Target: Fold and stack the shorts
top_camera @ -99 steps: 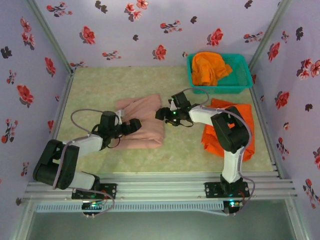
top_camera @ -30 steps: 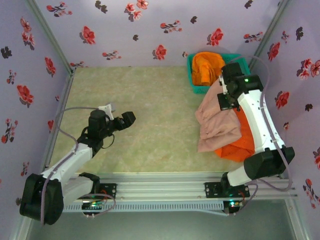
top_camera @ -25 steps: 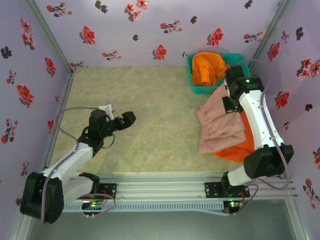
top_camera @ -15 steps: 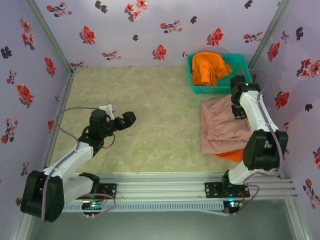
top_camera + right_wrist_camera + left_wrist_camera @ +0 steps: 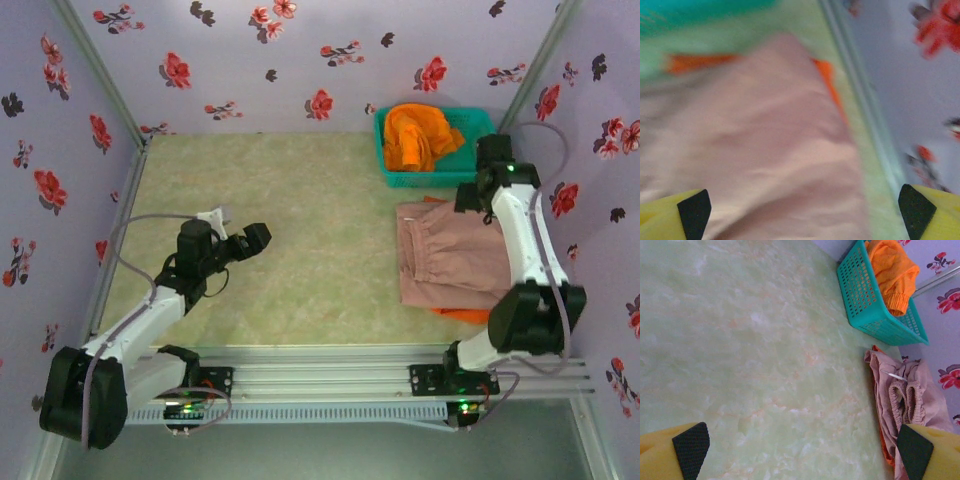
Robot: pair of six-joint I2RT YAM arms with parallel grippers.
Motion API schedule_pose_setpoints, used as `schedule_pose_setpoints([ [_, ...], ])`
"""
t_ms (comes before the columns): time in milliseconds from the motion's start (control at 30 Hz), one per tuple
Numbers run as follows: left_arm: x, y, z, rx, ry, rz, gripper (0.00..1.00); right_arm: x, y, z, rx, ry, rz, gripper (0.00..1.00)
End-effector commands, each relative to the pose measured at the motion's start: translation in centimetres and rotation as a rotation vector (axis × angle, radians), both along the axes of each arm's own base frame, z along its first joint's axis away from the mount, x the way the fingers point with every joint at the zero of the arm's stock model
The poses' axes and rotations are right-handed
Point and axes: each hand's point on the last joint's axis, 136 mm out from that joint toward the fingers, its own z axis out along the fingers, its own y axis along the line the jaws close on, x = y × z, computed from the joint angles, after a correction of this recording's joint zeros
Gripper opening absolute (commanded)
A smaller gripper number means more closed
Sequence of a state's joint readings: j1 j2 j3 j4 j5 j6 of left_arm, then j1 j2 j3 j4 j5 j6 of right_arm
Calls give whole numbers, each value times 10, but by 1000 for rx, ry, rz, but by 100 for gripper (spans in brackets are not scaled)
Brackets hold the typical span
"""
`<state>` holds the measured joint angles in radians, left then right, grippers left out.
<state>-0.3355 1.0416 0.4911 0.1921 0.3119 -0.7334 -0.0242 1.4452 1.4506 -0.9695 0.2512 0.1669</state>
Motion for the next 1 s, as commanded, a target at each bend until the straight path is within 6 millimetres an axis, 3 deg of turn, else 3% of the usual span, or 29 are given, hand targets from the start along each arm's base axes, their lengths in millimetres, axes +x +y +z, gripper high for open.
schedule_pose_setpoints([
  [0,6,4,12,15,-31,18,100,43,72,26,279,-218,120,99],
  [133,6,4,13,12,-29,21,99,87,93,27,188,-220,153,99],
  [300,3,5,13,15,-23,20,99,156,100,2,143,-174,132,99],
  [533,0,9,13,19,-20,33,99,227,97,-65,35,-62,121,97],
  [600,0,9,12,21,-19,35,99,240,100,-82,41,-54,122,84],
  [700,0,9,13,20,-23,35,99,251,104,-93,66,-69,119,55],
  [900,-1,8,15,4,-34,32,99,249,100,-89,46,-76,106,11],
  [967,-2,7,16,1,-34,22,99,244,96,-88,23,-62,107,1],
])
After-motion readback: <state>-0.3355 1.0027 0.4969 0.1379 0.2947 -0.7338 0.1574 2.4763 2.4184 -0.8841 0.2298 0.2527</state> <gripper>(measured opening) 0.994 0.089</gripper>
